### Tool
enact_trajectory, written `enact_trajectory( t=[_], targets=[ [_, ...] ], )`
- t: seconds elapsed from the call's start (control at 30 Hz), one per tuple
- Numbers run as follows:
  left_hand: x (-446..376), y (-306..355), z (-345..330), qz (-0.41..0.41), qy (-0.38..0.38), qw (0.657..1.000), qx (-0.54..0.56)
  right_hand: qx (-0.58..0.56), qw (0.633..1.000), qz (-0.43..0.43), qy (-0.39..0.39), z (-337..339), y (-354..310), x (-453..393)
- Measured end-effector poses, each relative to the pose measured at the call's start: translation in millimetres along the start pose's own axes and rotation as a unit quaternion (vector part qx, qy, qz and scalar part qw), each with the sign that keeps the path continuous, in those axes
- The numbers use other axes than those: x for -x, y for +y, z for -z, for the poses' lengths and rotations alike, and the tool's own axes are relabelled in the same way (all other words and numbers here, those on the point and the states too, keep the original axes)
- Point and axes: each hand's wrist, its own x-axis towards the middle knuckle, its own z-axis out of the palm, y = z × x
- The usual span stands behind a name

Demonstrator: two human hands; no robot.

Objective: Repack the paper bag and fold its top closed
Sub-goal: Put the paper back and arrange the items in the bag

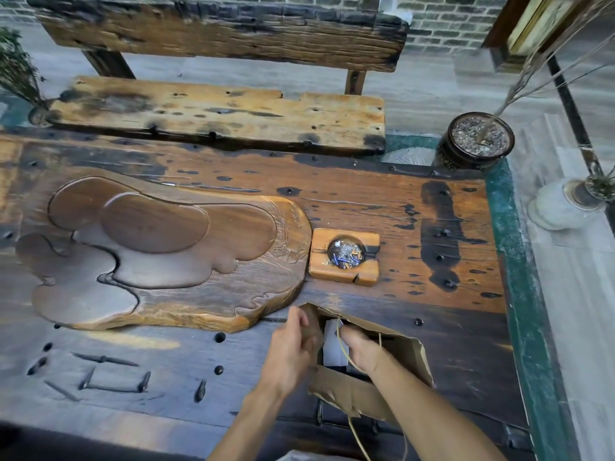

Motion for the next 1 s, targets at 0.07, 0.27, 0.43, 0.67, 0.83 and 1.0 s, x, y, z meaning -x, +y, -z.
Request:
enact_trajectory(
  t=[0.07, 0.27, 0.43, 0.67, 0.83, 1.0],
  targets=[
    [-0.8, 0.5, 0.8, -0.002, 0.001, 1.0, -0.001, 0.029, 0.999, -0.014, 0.007, 2.8, 5.8, -24.6],
    [-0.6, 0.5, 0.2, -0.01, 0.004, 1.0, 0.002, 0.188, 0.981, 0.002, 0.049, 2.1, 6.0, -27.0],
    [0.4, 2.1, -1.7, 0.001, 0.005, 1.0, 0.007, 0.286, 0.955, 0.032, 0.066, -7.3, 3.0, -37.3],
    [-1.7, 3.7, -2.0, 0.018, 0.002, 1.0, 0.002, 0.238, 0.97, 0.038, 0.041, -0.7, 0.1, -27.2],
    [1.0, 5.5, -3.9, 0.017, 0.01, 1.0, 0.003, 0.318, 0.946, 0.03, 0.047, 12.0, -0.9, -15.3],
    [4.1, 12.0, -2.3, 0.024, 0.004, 1.0, 0.006, 0.36, 0.931, 0.033, 0.037, 29.8, 0.3, -1.6]
  ],
)
